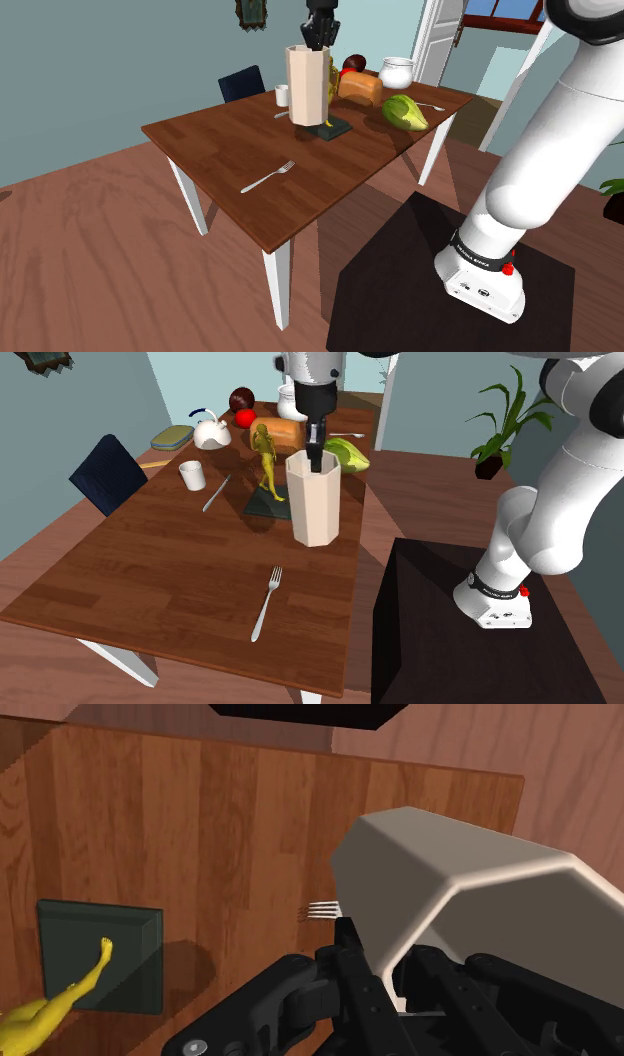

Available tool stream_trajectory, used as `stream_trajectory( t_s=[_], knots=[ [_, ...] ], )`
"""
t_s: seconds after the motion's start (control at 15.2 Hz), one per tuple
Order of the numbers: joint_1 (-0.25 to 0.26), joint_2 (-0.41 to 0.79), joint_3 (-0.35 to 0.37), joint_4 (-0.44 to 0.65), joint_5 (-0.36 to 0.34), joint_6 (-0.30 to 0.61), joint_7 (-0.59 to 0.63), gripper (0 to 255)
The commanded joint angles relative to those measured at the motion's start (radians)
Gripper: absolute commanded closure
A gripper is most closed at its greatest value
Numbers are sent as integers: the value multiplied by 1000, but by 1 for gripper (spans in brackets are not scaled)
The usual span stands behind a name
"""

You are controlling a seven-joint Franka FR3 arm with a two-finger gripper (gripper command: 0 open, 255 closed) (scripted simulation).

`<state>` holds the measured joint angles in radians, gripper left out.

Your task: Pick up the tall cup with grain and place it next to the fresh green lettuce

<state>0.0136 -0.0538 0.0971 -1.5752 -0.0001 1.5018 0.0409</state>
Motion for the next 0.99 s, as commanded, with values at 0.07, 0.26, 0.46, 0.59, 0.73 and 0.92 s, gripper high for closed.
stream_trajectory(
  t_s=[0.07, 0.26, 0.46, 0.59, 0.73, 0.92],
  knots=[
    [-33, -14, -38, -19, -2, 6, -72, 255],
    [-67, -17, -77, -22, -6, 7, -145, 255],
    [-101, -10, -116, -14, -10, 6, -218, 255],
    [-123, 0, -142, -2, -12, 5, -267, 255],
    [-146, 14, -167, 14, -13, 3, -315, 255],
    [-181, 43, -205, 50, -13, -2, -388, 255]
  ],
)
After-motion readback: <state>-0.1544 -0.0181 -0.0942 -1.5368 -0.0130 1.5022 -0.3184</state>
